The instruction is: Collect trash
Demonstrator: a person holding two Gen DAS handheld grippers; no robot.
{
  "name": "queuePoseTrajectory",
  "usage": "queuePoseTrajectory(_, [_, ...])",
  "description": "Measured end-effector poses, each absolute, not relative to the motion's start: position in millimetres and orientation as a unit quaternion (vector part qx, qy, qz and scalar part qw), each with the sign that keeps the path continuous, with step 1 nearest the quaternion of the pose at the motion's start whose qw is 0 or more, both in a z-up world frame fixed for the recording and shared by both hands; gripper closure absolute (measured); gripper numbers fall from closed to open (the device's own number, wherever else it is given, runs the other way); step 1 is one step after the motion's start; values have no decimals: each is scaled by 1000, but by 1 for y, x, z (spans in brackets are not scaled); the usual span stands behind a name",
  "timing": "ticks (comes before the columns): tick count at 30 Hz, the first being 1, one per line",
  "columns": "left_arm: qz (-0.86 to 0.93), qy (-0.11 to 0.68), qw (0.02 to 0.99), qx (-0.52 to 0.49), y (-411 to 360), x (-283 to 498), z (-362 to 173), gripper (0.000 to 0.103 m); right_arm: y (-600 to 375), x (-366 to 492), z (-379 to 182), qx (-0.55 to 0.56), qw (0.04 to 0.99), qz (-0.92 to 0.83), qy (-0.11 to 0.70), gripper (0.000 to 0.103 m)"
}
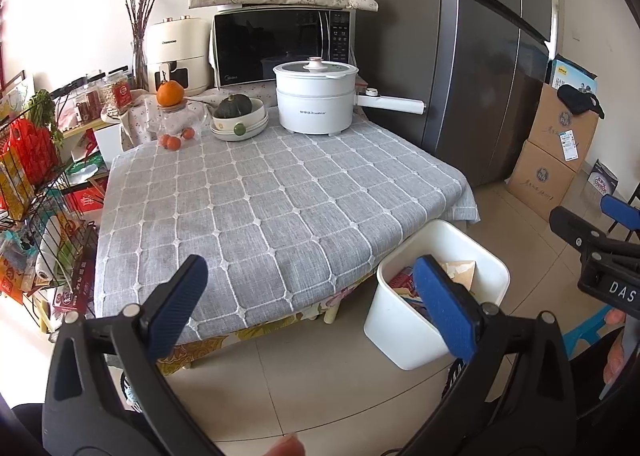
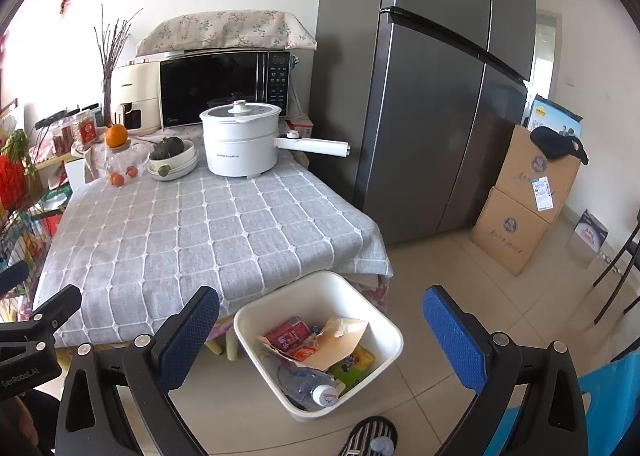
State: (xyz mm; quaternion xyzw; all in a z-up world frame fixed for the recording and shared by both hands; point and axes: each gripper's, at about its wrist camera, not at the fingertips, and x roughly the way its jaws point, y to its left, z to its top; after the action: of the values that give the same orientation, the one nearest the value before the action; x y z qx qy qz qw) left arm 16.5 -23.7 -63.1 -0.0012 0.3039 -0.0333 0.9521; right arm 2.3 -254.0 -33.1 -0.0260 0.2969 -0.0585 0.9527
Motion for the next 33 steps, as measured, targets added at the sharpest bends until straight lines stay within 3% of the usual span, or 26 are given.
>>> queuePoseTrajectory(33, [-36,294,955,-9,-28,9,-58,1,-246,-5,-29,-16,960,-51,273,0])
